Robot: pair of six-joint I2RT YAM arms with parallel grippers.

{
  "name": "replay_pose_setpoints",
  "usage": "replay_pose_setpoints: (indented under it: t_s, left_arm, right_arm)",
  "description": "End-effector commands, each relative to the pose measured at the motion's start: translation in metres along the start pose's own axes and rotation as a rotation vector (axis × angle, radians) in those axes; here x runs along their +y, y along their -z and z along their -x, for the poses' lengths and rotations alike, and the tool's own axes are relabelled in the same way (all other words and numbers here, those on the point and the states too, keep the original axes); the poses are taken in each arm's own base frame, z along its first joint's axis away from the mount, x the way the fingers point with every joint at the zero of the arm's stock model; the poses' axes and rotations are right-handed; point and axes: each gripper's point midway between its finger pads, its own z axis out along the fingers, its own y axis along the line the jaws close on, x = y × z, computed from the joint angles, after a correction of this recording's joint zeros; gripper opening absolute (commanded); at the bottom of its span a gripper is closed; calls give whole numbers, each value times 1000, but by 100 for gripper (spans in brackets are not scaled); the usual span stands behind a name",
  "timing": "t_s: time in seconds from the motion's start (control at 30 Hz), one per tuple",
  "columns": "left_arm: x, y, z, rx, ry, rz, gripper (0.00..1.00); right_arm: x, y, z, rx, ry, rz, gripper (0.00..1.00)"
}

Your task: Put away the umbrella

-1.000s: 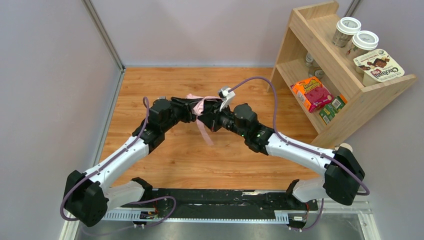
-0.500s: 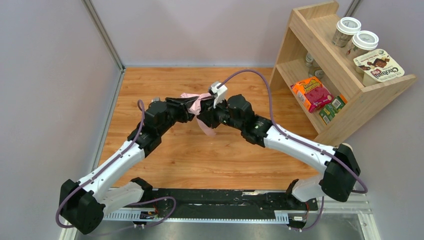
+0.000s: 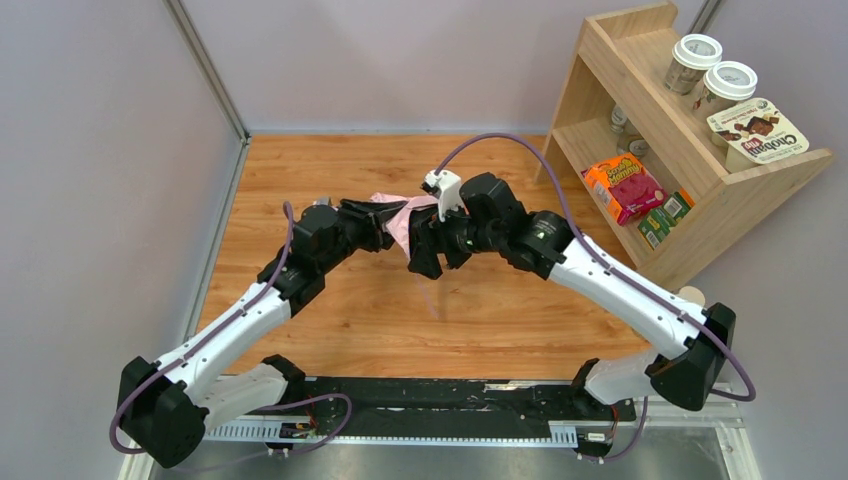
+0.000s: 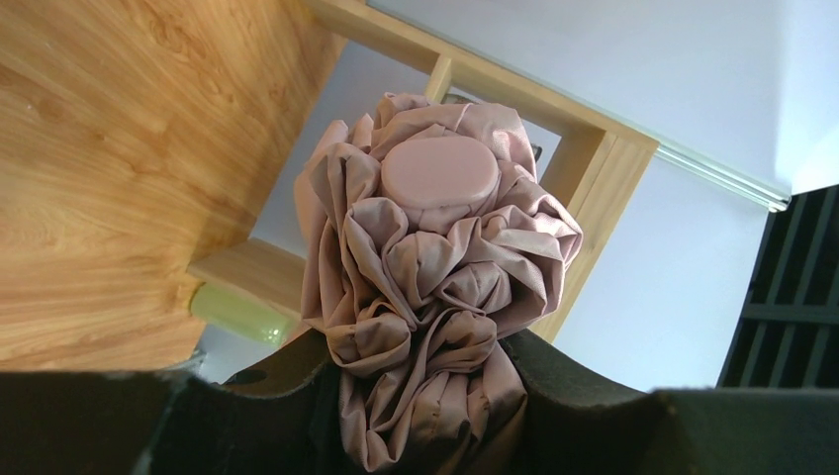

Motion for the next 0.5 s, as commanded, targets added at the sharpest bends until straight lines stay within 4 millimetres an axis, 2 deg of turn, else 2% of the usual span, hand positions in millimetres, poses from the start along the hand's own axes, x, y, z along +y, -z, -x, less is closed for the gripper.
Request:
replay_pose_setpoints:
  t_s: [0.0, 0.13, 0.23, 0.3, 0.47]
  left_arm:
    - [-29, 16, -27, 118, -5, -104, 0]
    - [-19, 16, -26, 122, -11, -76, 0]
    - [-7, 15, -23, 116, -21, -42, 0]
    - [-2, 16, -23, 114, -31, -27, 0]
    - [10, 18, -19, 101, -57, 15, 0]
  right_arm:
    - [15, 51, -15, 110, 6, 39, 78]
    - [11, 78, -4, 106, 69, -20, 87]
    - [6, 85, 19, 60, 127, -71, 95]
    - [5, 85, 34, 49, 158, -97, 100]
    - [7, 65, 71, 38, 197, -116, 100]
